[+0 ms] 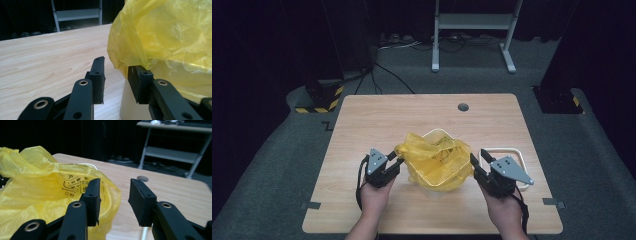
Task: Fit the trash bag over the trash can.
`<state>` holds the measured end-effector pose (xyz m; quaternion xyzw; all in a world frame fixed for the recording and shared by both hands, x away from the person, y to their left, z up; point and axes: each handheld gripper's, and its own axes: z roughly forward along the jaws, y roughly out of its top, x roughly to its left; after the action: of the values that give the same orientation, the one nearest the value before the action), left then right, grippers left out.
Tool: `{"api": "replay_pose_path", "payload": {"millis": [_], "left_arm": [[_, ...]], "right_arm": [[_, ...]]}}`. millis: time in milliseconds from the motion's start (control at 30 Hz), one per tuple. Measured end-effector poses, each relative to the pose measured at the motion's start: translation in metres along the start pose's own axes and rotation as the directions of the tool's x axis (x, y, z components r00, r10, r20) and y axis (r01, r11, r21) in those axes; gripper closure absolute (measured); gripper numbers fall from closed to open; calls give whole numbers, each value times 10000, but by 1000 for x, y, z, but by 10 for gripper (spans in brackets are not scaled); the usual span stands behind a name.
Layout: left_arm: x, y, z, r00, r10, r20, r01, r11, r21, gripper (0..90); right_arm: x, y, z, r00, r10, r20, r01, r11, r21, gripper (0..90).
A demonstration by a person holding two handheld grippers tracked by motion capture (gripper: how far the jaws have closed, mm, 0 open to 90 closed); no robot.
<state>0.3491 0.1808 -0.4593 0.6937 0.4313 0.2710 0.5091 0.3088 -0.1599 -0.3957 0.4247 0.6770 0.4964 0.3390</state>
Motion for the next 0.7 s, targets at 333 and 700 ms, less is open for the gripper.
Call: {"api": "replay_pose_path", "payload": {"millis": [333,700], "left_arm": [[-12,-2,-1,9978,-28,662,19,9999,142,658],[-26,-8,2,9899,267,1393,-314,9990,317,602]], "right_arm": [[-8,-35,14,9988,193,444,-235,9950,966,605],[-35,-40,39,9953,178,956,-281,9938,1072,616]]}}
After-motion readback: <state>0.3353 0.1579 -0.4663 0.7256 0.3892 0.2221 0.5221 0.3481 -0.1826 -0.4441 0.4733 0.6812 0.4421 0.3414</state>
